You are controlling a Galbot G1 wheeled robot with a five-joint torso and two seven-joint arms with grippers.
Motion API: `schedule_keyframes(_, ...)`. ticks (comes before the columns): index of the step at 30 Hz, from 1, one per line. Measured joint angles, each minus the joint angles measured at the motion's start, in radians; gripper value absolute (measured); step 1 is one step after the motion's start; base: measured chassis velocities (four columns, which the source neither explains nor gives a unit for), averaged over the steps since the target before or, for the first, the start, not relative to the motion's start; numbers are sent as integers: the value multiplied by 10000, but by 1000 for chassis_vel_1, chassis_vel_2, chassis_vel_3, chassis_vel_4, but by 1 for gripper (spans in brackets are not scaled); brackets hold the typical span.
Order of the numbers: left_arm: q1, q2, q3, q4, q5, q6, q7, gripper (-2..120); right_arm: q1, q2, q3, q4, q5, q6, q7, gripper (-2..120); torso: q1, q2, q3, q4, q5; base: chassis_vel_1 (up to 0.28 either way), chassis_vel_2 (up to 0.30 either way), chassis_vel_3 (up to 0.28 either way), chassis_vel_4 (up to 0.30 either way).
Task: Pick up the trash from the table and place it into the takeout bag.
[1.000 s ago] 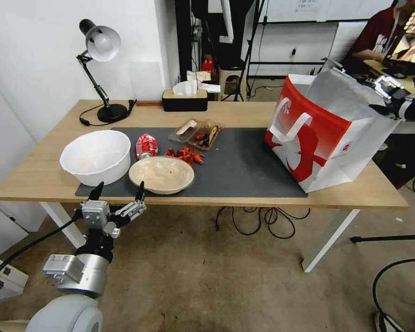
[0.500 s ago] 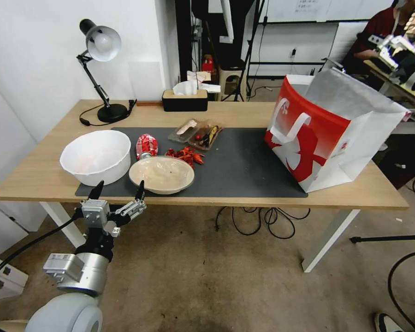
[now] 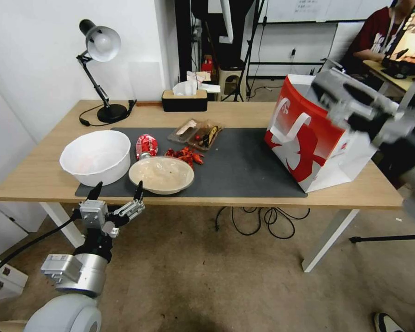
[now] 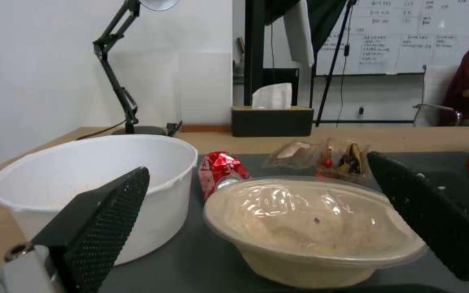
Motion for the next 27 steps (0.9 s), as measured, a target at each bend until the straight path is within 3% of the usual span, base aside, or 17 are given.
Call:
schedule_keyframes(13,12,-4,-57,2,-62,-35,-5,100,-2126,2045,-1685,-662,-3268,1111,-122,100,1,0,0,1,-4,0,0,0,0)
schedule_keyframes(18,26,-27,-24,2,-69,-44,-5,100,-2605,2412,-1876,-731,-3969,1723,-351,100,1,1,1,0,-3,0,0,0,0)
schedule_keyframes(27,27,-49,43,33,-65,-43,2,100,-2518,2468,-1906,-707,-4198,1825,-386,100,1,0,1,1,-2,0,0,0,0)
